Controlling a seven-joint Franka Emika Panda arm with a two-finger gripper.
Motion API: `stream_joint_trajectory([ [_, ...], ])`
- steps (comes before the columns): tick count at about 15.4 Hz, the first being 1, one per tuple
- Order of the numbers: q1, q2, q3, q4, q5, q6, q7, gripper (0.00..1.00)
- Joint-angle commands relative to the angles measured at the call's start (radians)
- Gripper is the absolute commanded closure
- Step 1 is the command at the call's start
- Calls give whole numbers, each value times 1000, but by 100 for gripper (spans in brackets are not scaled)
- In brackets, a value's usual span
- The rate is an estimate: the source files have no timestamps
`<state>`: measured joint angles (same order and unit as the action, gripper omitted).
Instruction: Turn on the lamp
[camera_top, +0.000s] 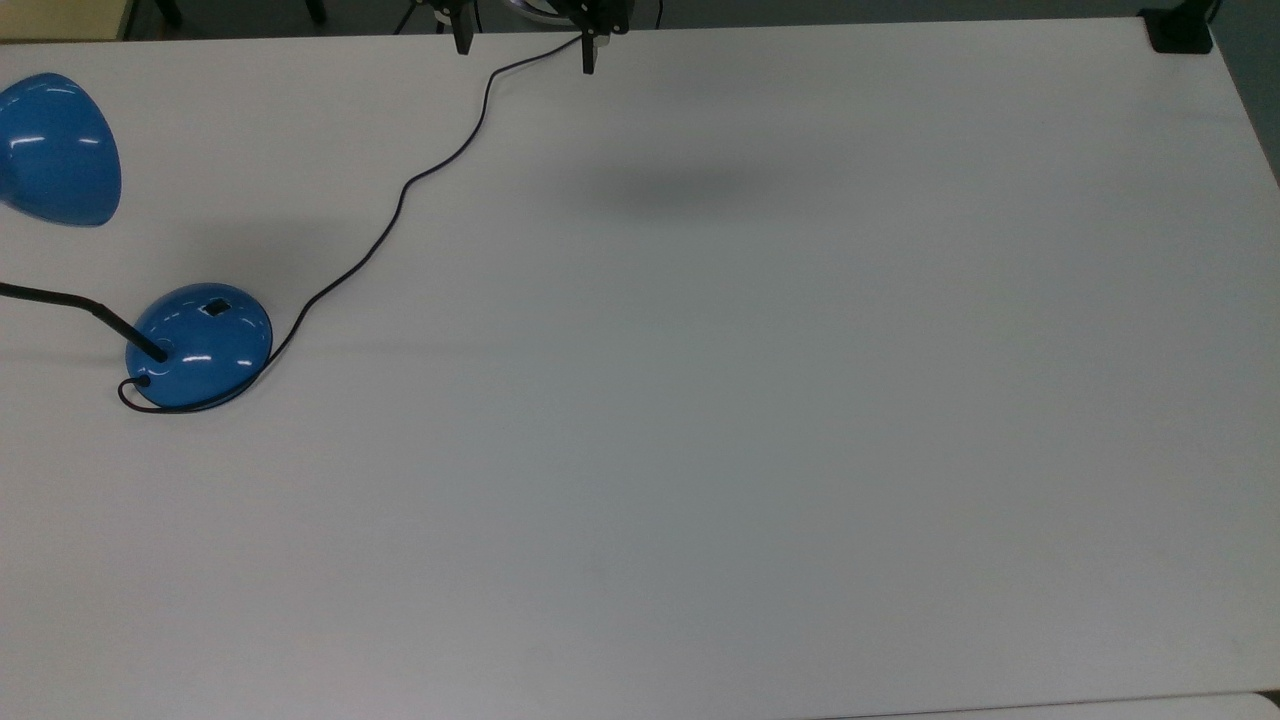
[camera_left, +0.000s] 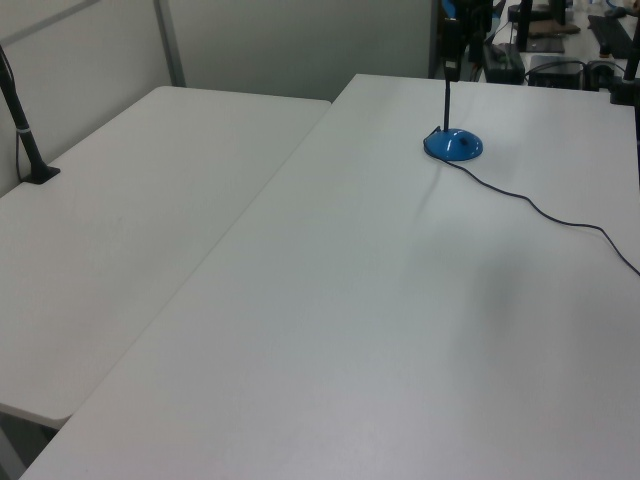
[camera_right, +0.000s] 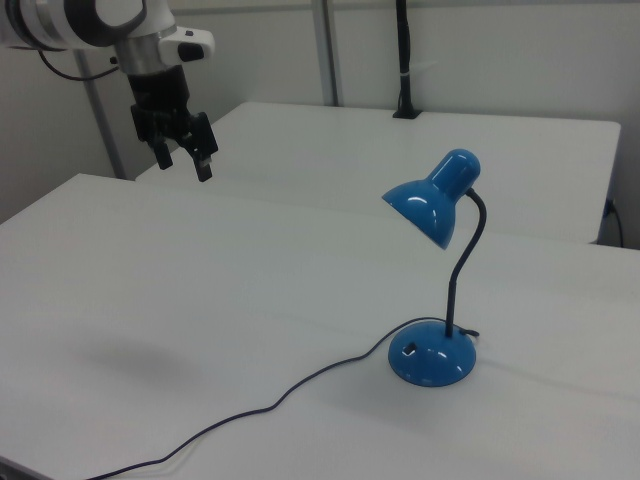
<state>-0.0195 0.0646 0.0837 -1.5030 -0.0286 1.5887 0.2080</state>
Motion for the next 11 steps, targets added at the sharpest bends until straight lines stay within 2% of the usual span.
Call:
stream_joint_trajectory([
  [1,7,-34,-10,-49,19,36,16,0],
  [7,6,-31,-9,-51,19,37,-7,0],
  [8,6,-32,-10,-52,19,31,-45,0],
  [11,-16,-42,-10,-69,9,-25,-302,0],
])
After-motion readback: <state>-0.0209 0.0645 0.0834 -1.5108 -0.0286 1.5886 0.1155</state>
